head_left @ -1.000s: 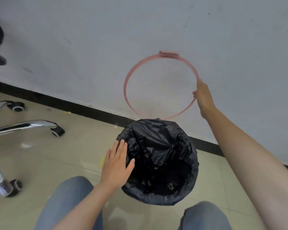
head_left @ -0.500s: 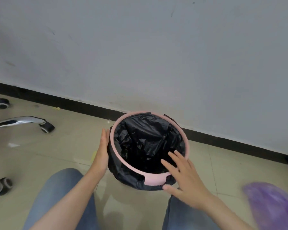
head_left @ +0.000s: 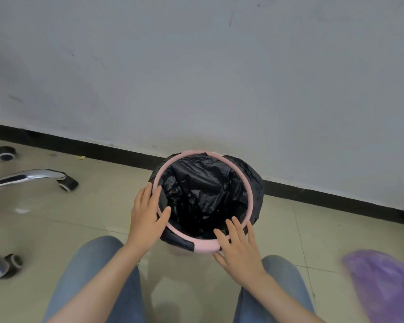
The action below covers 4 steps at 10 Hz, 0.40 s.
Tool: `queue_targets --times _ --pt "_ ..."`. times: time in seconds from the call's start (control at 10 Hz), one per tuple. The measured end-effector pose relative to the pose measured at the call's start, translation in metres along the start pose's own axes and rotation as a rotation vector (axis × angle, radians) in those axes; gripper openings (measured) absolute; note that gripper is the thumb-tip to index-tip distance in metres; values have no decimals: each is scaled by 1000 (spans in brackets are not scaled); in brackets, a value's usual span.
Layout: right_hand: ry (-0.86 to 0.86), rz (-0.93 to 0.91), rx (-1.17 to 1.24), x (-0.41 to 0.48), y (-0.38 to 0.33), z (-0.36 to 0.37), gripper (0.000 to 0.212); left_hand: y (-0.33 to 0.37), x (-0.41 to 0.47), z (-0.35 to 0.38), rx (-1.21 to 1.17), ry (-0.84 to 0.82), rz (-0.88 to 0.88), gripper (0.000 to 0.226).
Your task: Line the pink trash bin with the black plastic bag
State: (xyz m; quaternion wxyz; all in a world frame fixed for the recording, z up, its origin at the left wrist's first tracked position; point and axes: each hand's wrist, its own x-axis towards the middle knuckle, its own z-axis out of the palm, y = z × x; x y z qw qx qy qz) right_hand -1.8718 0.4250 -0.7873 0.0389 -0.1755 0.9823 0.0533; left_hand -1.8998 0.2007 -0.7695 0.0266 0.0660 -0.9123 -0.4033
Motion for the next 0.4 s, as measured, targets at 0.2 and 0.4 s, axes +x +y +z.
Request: queue_targets --times 0.2,0.4 --pt "-59 79 -51 52 -8 -20 54 1 -4 13 346 -52 127 75" --pt "7 61 414 61 -4 -86 55 0 2 17 415 -165 82 66"
